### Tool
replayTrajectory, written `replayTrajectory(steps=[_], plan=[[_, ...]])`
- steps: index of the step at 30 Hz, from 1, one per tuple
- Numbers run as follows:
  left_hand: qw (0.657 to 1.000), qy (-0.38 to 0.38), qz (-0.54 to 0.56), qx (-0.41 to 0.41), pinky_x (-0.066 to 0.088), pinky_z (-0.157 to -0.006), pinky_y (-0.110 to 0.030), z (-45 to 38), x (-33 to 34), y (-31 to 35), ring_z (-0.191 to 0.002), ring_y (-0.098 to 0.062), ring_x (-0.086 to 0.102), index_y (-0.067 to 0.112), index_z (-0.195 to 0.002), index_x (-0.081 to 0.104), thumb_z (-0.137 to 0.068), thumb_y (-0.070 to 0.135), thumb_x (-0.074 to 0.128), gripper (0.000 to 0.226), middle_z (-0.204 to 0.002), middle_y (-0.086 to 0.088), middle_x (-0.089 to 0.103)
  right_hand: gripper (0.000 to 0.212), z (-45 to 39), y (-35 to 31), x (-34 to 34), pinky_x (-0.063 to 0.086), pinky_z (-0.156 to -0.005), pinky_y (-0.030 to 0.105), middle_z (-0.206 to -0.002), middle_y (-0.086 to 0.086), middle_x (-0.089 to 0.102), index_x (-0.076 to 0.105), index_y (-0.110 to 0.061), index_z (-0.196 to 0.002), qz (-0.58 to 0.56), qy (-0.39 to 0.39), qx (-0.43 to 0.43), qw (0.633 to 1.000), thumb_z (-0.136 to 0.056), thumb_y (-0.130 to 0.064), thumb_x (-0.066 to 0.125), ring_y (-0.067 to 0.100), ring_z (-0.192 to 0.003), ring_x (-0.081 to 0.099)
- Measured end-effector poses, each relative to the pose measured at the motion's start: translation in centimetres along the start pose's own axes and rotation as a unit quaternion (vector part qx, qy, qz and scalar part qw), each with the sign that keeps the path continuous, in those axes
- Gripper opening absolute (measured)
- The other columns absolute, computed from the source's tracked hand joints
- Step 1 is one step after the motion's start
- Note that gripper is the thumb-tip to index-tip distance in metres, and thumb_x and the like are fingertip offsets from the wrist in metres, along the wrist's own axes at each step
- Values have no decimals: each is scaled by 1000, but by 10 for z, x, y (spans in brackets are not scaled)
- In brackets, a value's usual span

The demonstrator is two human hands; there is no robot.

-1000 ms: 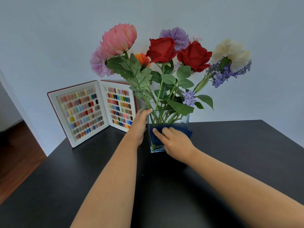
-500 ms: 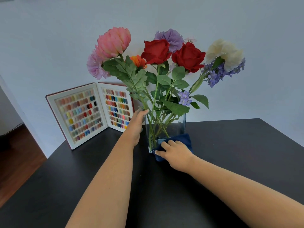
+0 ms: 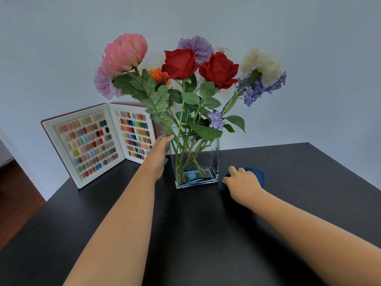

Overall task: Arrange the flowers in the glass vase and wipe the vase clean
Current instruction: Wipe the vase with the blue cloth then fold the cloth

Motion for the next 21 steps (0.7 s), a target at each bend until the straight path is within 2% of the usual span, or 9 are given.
replayTrajectory(steps=[3, 5, 7, 9, 12, 15, 17, 19, 21], plan=[[1000, -3, -24, 3, 18, -114, -45, 2, 0, -2, -145, -16, 34, 30, -147, 44, -78, 61, 54, 77, -153, 5, 46, 42, 13, 32, -14, 40, -65, 31, -114, 4, 46, 52, -30, -131, -107, 46, 68, 991, -91, -18, 47, 25, -99, 53], [999, 17, -32, -1, 17, -118, -45, 6, -2, -10, -145, -16, 33, 31, -149, 40, -82, 69, 51, 78, -154, 7, 44, 42, 26, 56, -29, 40, -64, 28, -100, 0, 49, 56, -35, -126, -288, 115, 120, 943, -90, -14, 47, 21, -87, 53], [998, 63, -22, -1, 21, -119, -48, 12, -7, -22, -143, -19, 37, 32, -151, 36, -93, 66, 47, 68, -155, 6, 42, 32, 38, 71, -36, 44, -68, 25, -95, -2, 61, 63, -35, -107, -530, 151, 139, 823, -91, -11, 52, 19, -88, 59], [992, 125, 3, 6, 31, -114, -45, 24, -11, -36, -137, -21, 44, 32, -146, 39, -98, 55, 50, 55, -149, 5, 46, 23, 49, 67, -35, 52, -79, 27, -100, 0, 71, 67, -27, -102, -733, 125, 118, 658, -91, -9, 58, 21, -99, 66], [983, 175, 4, 49, 42, -89, -27, 53, -1, -44, -121, -20, 55, 35, -117, 52, -97, 36, 61, 23, -119, 5, 56, 28, 59, 49, -30, 50, -92, 36, -116, 7, 69, 64, -16, -116, -867, 64, 70, 489, -88, -11, 63, 25, -111, 62], [969, 153, -119, 152, 42, -82, -15, 82, 18, -34, -105, -7, 53, 33, -114, 51, -87, 22, 73, 37, -110, 6, 52, 33, 65, 34, -32, 49, -93, 42, -121, 12, 65, 62, -14, -119, -930, 30, 32, 364, -86, -12, 62, 28, -110, 61], [958, 116, -175, 197, 41, -86, -12, 98, 35, -24, -104, -1, 52, 35, -117, 52, -82, 27, 75, 42, -112, 7, 53, 30, 69, 27, -38, 53, -88, 42, -115, 10, 66, 64, -17, -115, -950, 27, 5, 311, -86, -15, 62, 26, -103, 64], [961, 7, -206, 184, 41, -92, -11, 108, 63, -20, -109, 3, 52, 42, -118, 53, -80, 47, 68, 41, -118, 9, 53, 29, 73, 22, -43, 54, -87, 42, -114, 8, 67, 65, -19, -115, -963, 34, -20, 265, -87, -17, 59, 25, -102, 65], [963, -119, -218, 109, 41, -101, -16, 116, 92, -26, -119, 3, 52, 44, -123, 55, -80, 66, 60, 49, -128, 11, 54, 34, 75, 21, -46, 49, -96, 45, -120, 11, 64, 59, -16, -122, -974, 40, -29, 220, -89, -15, 54, 27, -108, 62]])
Point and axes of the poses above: each hand's wrist, its own z-axis away from the middle knuckle, its own x-axis out of the palm, y = z × x, the point moved 7 cm from there along -z, towards the middle knuckle
